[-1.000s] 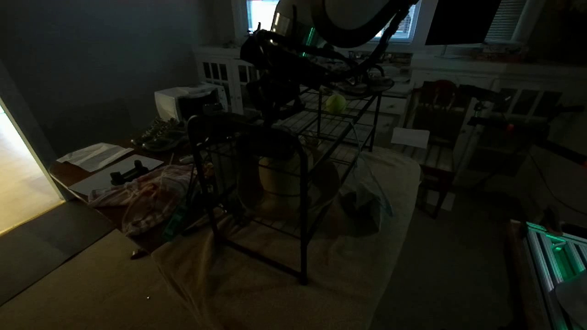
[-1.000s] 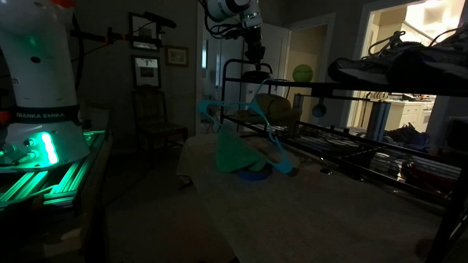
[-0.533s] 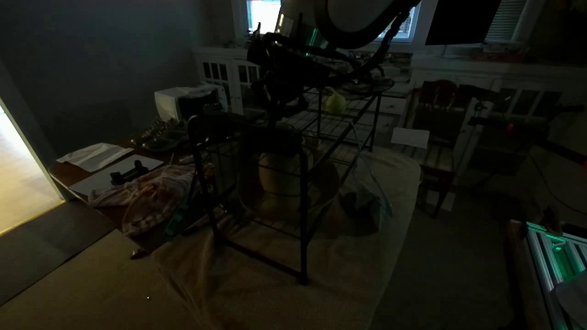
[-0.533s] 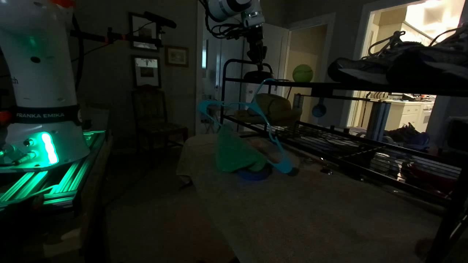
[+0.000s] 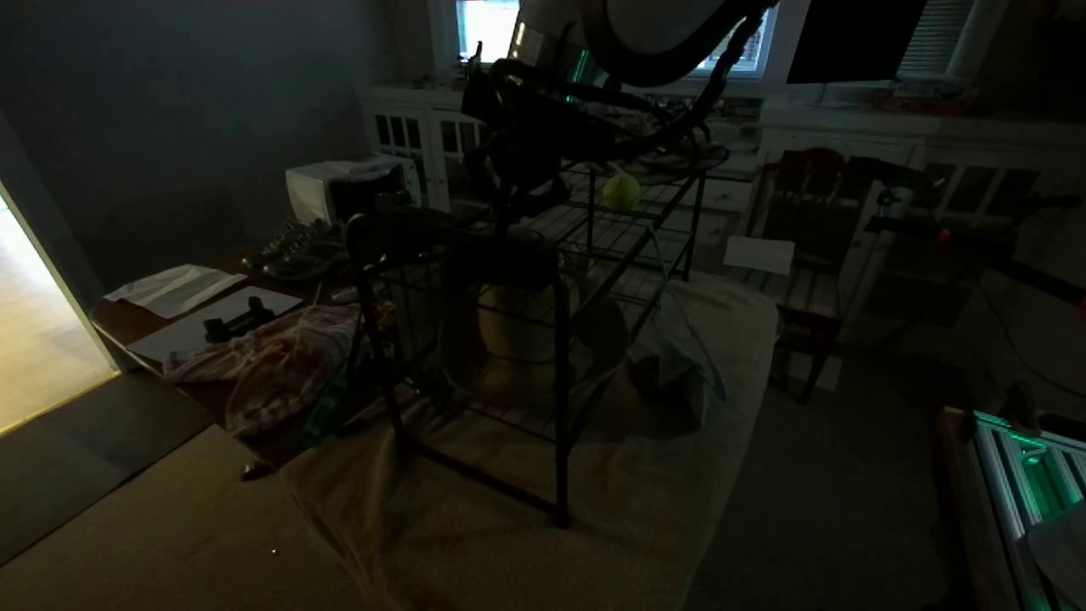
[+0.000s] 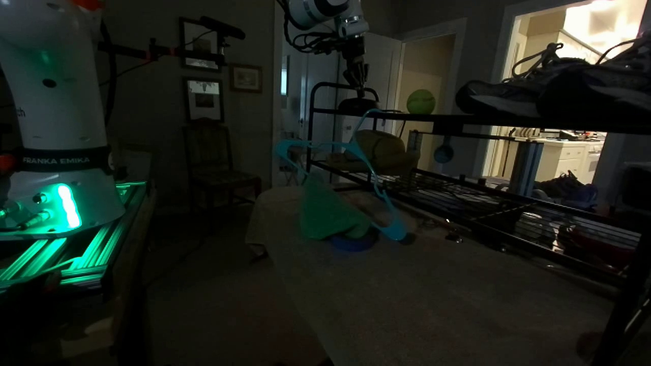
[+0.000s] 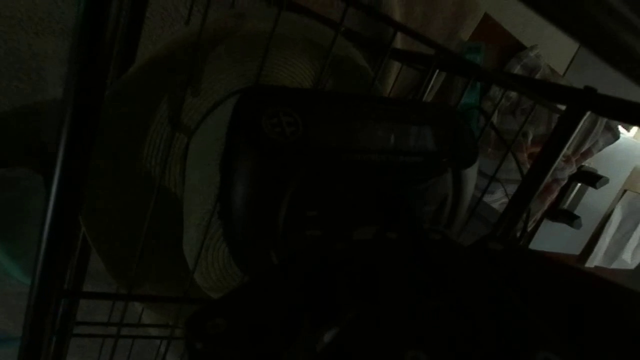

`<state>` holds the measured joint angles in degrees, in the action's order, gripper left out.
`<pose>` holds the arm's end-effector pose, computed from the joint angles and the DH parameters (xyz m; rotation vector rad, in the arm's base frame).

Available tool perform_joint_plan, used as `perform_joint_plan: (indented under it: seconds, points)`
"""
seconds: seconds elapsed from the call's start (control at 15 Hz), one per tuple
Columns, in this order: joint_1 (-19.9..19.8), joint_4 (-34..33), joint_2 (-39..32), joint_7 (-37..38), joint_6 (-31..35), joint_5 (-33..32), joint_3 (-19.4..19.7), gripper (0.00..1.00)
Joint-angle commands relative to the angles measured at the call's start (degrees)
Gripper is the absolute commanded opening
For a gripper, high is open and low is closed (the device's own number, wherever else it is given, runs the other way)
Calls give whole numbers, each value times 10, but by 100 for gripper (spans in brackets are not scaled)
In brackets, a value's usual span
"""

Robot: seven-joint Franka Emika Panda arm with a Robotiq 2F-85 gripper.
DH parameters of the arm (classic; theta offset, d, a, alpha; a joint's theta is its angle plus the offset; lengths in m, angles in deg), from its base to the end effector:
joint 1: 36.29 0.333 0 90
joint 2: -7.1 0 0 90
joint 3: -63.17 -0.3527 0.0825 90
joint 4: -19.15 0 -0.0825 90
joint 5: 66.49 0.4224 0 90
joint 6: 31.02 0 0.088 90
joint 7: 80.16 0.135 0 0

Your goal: Move the object on the top shelf to the right

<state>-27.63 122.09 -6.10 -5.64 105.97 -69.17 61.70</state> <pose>0.6961 0.1219 0.4507 -2.4659 1.5072 -0.4248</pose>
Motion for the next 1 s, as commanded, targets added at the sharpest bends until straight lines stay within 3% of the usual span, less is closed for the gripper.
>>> perform_joint_plan:
  seconds: [0.0,0.93]
  points:
    - [0,32,5,-19,4,21,-9,0]
    - [10,42,62,-15,-6,21,-26,0]
